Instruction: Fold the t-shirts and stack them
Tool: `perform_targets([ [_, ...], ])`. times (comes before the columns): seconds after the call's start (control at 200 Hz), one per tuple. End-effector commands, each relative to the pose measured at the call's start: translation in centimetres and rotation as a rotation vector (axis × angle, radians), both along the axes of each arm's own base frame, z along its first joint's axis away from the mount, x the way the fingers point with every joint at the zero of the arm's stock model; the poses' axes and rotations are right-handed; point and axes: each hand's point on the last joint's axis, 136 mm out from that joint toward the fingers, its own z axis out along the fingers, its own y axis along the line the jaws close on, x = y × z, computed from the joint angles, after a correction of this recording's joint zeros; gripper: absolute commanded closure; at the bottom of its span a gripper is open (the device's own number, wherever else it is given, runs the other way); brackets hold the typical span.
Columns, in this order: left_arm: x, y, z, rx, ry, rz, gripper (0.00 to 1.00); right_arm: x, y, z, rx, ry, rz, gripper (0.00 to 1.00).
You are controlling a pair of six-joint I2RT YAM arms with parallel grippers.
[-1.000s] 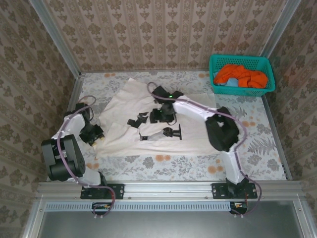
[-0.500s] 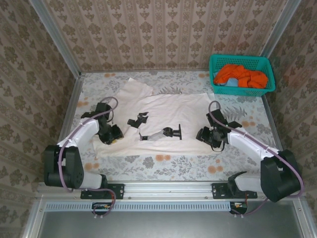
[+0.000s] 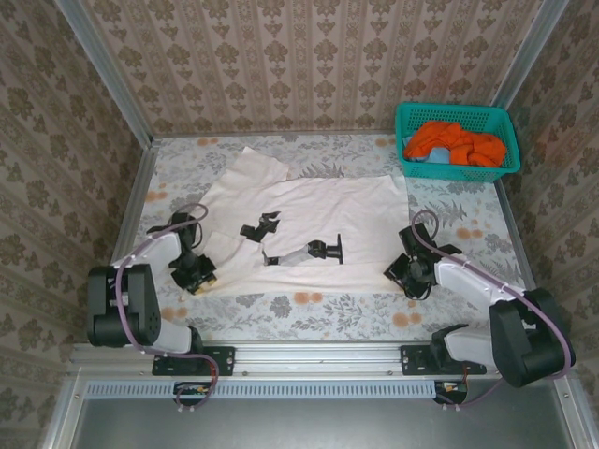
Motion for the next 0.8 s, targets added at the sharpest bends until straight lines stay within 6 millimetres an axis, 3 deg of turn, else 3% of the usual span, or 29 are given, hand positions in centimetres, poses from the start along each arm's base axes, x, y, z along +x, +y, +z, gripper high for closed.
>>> perform_targets([
  [0.0, -1.6, 0.8, 0.4, 0.019, 0.032, 0.069, 0.72, -5.7, 0.0, -3.1, 0.024, 0.192, -0.022, 0.52],
  [0.25, -3.1, 1.1, 0.7, 0.005, 0.044, 0.182, 0.75, -7.3, 0.9, -2.6, 0.036, 0.218, 0.025, 0.54],
  [0.355, -1.5, 1.3, 2.4, -0.005, -0.035, 0.190, 0.74, -7.0, 0.7, -1.5, 0.012, 0.196, 0.041, 0.51],
  [0.49, 1.8, 1.5, 6.0, 0.011, -0.141, 0.121, 0.70, -5.2, -0.5, 1.5, -0.067, 0.097, 0.060, 0.48],
  [0.655, 4.9, -1.6, 8.4, -0.005, -0.194, -0.065, 0.70, -2.8, 0.1, 3.6, -0.080, 0.016, 0.120, 0.48],
  [0.795, 5.2, -4.8, 6.9, -0.044, -0.152, -0.171, 0.73, -1.1, 3.0, 4.1, -0.064, -0.020, 0.265, 0.48],
])
